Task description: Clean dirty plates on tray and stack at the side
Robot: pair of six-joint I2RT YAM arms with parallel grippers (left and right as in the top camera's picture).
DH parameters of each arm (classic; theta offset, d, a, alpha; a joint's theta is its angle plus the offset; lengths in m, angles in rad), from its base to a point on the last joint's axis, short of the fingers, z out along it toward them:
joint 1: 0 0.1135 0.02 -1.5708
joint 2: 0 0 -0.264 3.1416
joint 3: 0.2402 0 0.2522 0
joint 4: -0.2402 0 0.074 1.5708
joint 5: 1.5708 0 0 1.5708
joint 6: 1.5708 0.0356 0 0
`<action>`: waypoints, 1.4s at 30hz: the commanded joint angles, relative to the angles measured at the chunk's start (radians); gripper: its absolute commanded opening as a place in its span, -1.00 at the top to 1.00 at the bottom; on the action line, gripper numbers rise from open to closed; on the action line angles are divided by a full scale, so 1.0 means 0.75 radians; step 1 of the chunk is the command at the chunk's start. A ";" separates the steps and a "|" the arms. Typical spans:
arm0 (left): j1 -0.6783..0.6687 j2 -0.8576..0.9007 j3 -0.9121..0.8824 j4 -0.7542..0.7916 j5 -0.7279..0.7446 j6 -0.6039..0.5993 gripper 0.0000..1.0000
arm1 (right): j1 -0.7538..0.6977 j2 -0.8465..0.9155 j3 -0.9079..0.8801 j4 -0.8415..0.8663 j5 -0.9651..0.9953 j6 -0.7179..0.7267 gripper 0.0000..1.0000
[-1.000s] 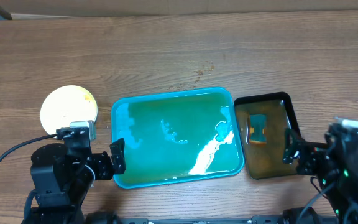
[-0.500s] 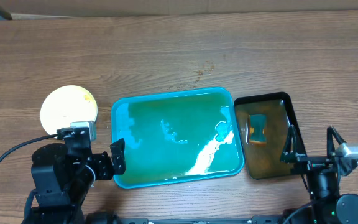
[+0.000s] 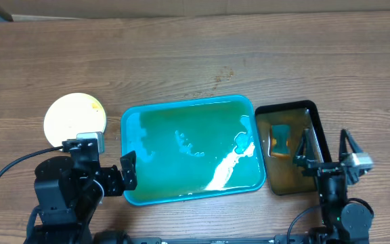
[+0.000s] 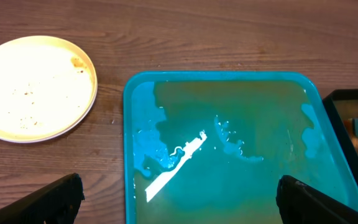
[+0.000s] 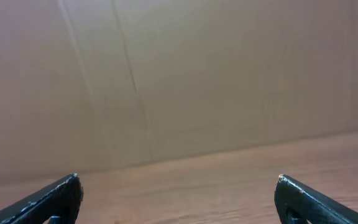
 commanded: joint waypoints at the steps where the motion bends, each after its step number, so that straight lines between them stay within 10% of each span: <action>1: -0.003 -0.007 -0.007 0.004 0.014 -0.010 -1.00 | -0.010 -0.014 -0.013 -0.027 -0.055 -0.101 -1.00; 7: -0.003 -0.007 -0.007 0.004 0.014 -0.010 -1.00 | -0.010 -0.014 -0.013 -0.297 -0.106 -0.116 -1.00; 42: -0.004 -0.010 -0.007 0.003 0.012 -0.010 -1.00 | -0.009 -0.014 -0.013 -0.285 -0.110 -0.114 -1.00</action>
